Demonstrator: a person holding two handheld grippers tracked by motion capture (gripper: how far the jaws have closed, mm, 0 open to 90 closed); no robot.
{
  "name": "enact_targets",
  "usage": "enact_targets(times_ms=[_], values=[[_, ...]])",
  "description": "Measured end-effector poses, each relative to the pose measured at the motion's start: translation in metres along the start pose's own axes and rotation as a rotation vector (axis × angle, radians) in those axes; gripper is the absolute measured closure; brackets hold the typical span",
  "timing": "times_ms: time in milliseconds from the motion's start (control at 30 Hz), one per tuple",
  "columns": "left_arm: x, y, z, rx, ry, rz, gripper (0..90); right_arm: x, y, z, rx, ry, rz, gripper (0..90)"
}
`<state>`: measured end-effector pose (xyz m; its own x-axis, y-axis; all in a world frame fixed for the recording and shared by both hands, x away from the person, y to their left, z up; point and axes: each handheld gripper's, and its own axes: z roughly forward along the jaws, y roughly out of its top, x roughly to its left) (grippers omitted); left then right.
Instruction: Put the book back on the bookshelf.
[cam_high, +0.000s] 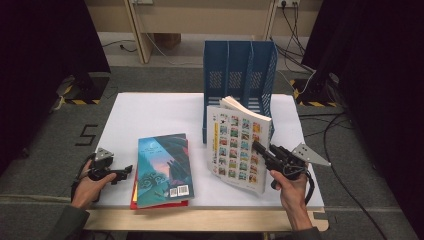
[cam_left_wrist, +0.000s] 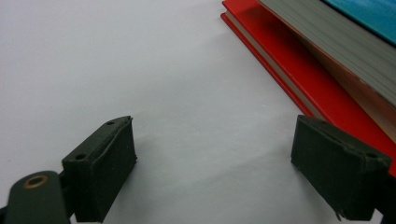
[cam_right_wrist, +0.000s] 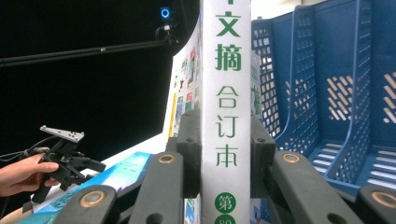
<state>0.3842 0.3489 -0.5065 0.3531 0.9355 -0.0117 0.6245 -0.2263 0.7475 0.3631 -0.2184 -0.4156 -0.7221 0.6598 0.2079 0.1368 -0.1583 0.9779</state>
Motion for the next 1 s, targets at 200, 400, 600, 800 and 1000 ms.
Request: enact_targets(times_ms=[200,400,600,800,1000], values=[[0.0,0.0,0.0,0.0,0.001,0.001,12.8,0.002,-0.006,-0.01,-0.009,-0.012,-0.01,73.6],[0.0,0.0,0.0,-0.002,0.001,0.004,13.4,0.007,-0.01,-0.024,-0.02,-0.025,-0.032,73.6],[-0.001,0.0,-0.001,-0.002,0.001,0.008,13.8,0.016,-0.014,-0.039,-0.013,-0.044,-0.09,73.4],[-0.001,0.0,-0.001,-0.002,0.001,0.01,13.9,0.024,-0.016,-0.047,-0.002,-0.035,-0.131,73.1],[-0.001,0.0,-0.001,-0.002,0.0,0.01,14.0,0.03,-0.017,-0.052,0.012,-0.03,-0.137,71.9]])
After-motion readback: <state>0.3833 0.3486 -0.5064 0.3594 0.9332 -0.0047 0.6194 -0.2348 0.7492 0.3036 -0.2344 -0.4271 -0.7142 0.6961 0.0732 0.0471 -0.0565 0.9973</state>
